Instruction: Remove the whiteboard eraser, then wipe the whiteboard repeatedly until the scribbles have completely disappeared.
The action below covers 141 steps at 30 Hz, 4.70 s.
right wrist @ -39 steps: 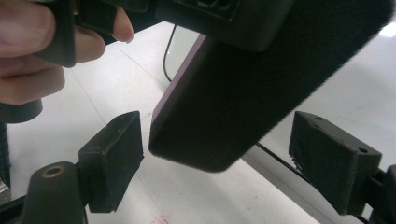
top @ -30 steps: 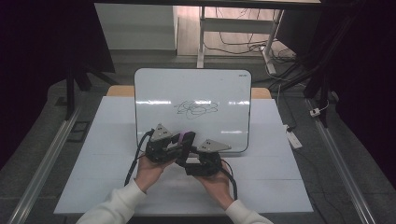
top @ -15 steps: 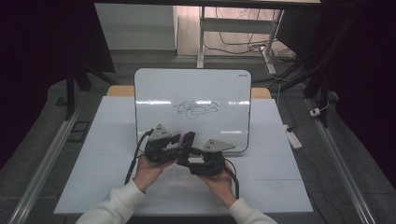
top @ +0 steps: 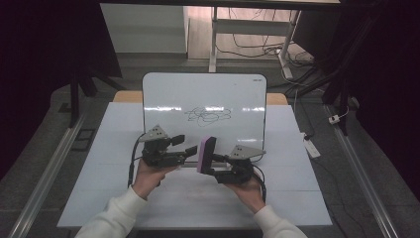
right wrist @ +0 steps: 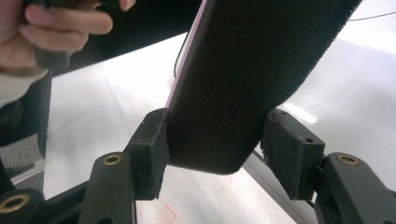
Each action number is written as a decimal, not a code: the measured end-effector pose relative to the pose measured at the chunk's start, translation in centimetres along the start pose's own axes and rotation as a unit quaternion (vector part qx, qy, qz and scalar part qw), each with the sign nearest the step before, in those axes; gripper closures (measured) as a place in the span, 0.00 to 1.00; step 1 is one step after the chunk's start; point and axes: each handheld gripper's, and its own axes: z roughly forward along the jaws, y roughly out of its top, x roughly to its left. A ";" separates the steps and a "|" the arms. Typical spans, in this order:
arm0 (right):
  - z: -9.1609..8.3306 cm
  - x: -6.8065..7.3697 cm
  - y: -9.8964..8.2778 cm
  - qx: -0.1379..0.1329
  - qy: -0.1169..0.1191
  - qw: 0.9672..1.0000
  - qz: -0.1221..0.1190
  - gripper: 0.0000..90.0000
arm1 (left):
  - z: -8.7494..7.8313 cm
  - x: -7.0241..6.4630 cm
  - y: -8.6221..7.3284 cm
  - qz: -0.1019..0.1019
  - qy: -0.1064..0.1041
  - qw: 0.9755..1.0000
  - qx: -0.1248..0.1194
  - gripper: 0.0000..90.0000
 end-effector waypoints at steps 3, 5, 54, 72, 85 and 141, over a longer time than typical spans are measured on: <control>-0.3 -0.1 -0.2 0.001 0.010 1.000 -0.004 0.47 | 0.3 0.2 -0.1 -0.002 -0.014 1.000 0.011 0.28; -0.2 -0.1 -0.3 0.002 0.016 1.000 -0.006 0.47 | 0.5 0.3 -0.1 -0.001 -0.026 1.000 0.017 0.27; -0.4 -0.2 -0.4 -0.012 0.156 0.987 -0.027 0.47 | 2.4 0.7 -0.5 0.008 -0.186 0.981 0.055 0.45; -4.1 -0.5 -1.7 -0.020 0.014 1.000 -0.015 0.34 | 0.5 0.4 0.5 0.032 -0.068 0.995 0.061 0.46; -11.5 -4.0 -5.8 -0.013 -0.126 0.991 0.032 0.34 | -1.0 0.7 1.3 0.059 -0.018 0.996 0.060 0.46; -11.4 -4.7 -7.2 0.031 -0.176 0.984 0.009 0.33 | 2.9 4.1 10.2 0.096 0.236 0.963 0.082 0.45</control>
